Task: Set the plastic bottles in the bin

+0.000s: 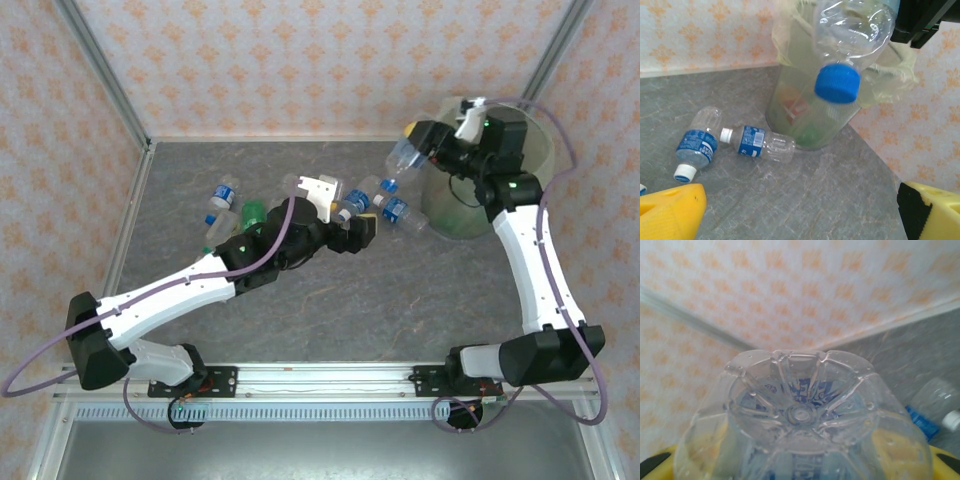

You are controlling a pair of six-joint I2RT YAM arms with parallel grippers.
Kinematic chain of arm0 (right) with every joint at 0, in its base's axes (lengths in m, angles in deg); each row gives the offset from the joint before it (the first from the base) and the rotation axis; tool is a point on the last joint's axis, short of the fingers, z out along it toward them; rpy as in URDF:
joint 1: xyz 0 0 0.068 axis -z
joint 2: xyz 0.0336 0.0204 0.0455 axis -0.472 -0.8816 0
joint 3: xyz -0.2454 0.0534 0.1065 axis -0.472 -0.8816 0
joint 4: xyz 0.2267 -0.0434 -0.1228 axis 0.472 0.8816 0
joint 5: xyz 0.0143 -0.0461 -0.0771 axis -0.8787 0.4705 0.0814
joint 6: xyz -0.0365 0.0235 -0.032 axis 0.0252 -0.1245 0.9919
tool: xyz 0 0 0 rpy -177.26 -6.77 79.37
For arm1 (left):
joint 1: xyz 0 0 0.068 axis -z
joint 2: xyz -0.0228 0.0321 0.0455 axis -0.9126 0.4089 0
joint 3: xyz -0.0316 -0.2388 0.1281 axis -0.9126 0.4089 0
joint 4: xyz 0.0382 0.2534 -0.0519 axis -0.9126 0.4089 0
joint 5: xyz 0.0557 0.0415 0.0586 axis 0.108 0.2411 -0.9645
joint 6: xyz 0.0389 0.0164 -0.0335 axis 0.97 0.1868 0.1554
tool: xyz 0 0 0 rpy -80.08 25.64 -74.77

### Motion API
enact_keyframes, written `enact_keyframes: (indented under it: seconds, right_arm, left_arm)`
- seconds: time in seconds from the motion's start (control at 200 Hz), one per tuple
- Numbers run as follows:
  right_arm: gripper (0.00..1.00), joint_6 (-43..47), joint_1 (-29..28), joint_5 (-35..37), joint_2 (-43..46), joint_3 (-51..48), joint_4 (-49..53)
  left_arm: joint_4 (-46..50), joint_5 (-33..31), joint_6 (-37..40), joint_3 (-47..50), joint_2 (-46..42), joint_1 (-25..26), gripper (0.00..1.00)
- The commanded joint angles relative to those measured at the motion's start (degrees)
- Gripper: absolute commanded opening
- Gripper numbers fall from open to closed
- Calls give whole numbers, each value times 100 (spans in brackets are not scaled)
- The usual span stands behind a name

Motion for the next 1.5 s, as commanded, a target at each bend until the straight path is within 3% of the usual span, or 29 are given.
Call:
enact_keyframes:
  seconds: [0.0, 0.16, 0.37, 0.551, 0.716, 0.996, 1.076, 1.226, 1.497]
  right_arm:
    - [45, -40, 307, 879, 49, 536, 91]
    - [46, 314, 685, 2305, -263, 1344, 723]
    - [46, 987, 708, 4417, -447, 1706, 900]
    - [46, 1381, 711, 5264, -533, 1486, 791]
    - [46, 1600, 729, 5470, -715, 1281, 703]
    - [52, 1553, 775, 5144, -1159, 1095, 866]
    - [60, 1533, 774, 5041, -1194, 1010, 913]
    - [100, 1546, 779, 5005, -1251, 1103, 1076]
    - [100, 1503, 777, 4657, -961, 1183, 1068]
  left_arm:
    - [-36, -595, -133, 130, -209, -12, 99]
    - [107, -921, -306, 304, -414, -37, 99]
    - [142, -1281, -500, 686, -793, -43, 99]
    - [275, -1721, -786, 976, -1074, -129, 99]
    - [191, -1615, -948, 1204, -1248, -240, 99]
    - [289, -1558, -1077, 1276, -1368, -296, 99]
    - [332, -1618, -1077, 1288, -1472, -292, 99]
    - [476, -1759, -1077, 1222, -1493, -338, 99]
    - [585, -1523, -1081, 989, -1099, -590, 99]
